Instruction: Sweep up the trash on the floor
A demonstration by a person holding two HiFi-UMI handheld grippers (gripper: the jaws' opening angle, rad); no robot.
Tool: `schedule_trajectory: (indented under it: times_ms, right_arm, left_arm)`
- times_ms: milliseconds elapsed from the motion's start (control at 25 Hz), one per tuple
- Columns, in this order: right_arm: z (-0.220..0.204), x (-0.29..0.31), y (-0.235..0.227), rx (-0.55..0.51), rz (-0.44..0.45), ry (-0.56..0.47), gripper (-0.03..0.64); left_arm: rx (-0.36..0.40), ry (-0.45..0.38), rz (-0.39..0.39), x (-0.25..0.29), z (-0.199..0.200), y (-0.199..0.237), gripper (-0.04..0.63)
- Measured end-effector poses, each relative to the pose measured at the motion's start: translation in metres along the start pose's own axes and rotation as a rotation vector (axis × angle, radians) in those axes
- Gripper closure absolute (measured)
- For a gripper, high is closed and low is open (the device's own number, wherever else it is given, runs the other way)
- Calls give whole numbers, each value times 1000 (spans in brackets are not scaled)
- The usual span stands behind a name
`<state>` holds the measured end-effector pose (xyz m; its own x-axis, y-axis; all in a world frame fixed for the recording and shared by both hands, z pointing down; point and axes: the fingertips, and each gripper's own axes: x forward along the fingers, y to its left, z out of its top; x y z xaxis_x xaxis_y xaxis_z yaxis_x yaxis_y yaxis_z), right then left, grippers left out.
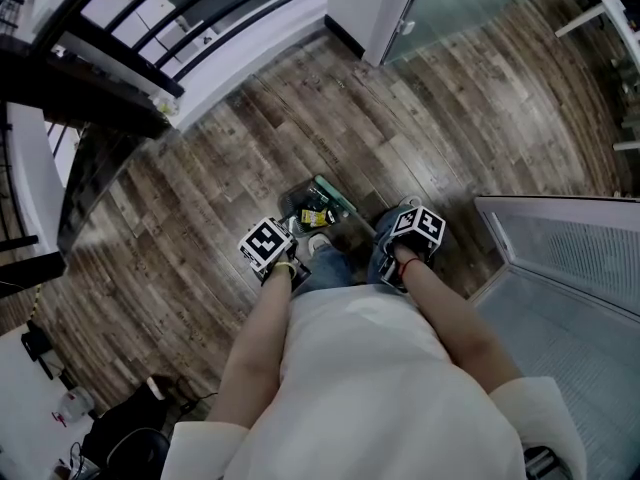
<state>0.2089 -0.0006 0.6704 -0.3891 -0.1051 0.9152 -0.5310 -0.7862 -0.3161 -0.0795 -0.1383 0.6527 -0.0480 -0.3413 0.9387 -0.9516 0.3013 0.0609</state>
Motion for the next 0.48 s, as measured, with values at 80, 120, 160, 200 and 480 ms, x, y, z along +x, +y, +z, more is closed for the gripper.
schedule_trajectory:
  times_ms: [80, 120, 160, 200, 480]
  right_arm:
    - [-3, -1, 5, -21, 5, 5, 515]
    - [-4, -1, 7, -36, 8, 8, 516]
    - [-6, -2, 9, -53, 9, 13, 515]
    - [-8, -2, 11, -69, 9, 17, 515]
    - [-15, -4, 19, -138, -4, 27, 515]
  left_arm:
    - [1, 1, 0, -1, 0, 0, 509]
    - [0, 2, -2, 0, -1, 1, 509]
    - [-1, 3, -5, 0, -2, 1, 509]
    - [-2, 2, -6, 0, -2, 1, 509]
    - [-1, -1, -5, -2, -3, 2, 509]
